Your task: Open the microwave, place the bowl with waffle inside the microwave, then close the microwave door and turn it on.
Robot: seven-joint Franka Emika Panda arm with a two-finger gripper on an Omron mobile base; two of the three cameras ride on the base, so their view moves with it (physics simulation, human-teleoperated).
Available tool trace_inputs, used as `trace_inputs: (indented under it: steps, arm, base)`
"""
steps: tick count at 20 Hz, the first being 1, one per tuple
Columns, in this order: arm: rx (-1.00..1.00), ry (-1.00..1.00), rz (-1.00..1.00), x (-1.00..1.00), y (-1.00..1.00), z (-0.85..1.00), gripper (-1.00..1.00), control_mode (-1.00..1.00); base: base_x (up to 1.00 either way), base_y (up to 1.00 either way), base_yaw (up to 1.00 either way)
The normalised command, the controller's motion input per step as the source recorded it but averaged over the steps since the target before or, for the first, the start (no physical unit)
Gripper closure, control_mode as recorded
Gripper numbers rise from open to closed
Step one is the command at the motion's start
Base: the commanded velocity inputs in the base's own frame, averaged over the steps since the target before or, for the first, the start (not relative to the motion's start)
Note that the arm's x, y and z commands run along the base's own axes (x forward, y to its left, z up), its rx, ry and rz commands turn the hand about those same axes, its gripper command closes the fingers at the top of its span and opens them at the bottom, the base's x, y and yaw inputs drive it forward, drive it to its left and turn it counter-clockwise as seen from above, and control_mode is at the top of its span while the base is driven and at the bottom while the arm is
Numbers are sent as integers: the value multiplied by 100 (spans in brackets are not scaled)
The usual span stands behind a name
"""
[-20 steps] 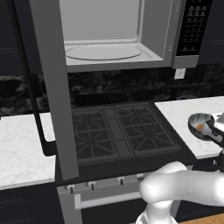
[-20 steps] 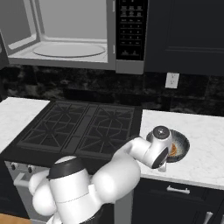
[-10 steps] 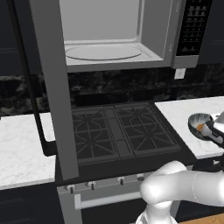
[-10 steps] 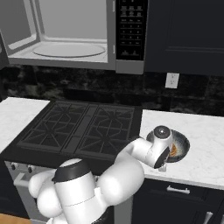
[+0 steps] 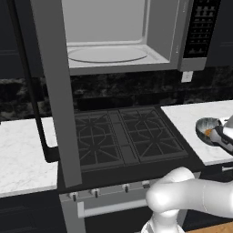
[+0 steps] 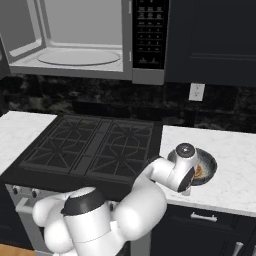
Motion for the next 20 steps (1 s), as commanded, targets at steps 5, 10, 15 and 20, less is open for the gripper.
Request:
trace_inputs:
  steps: [5,10,15,20]
  arm:
    - [0,0,0,0,0,0,100,-100]
    - [0,0,0,0,0,0,100,-100]
    - [0,0,0,0,0,0,100,-100]
    - [0,0,0,0,0,0,100,-100]
  base:
    - [0,0,0]
    - [0,0,0]
    - [0,0,0]
    - [0,0,0]
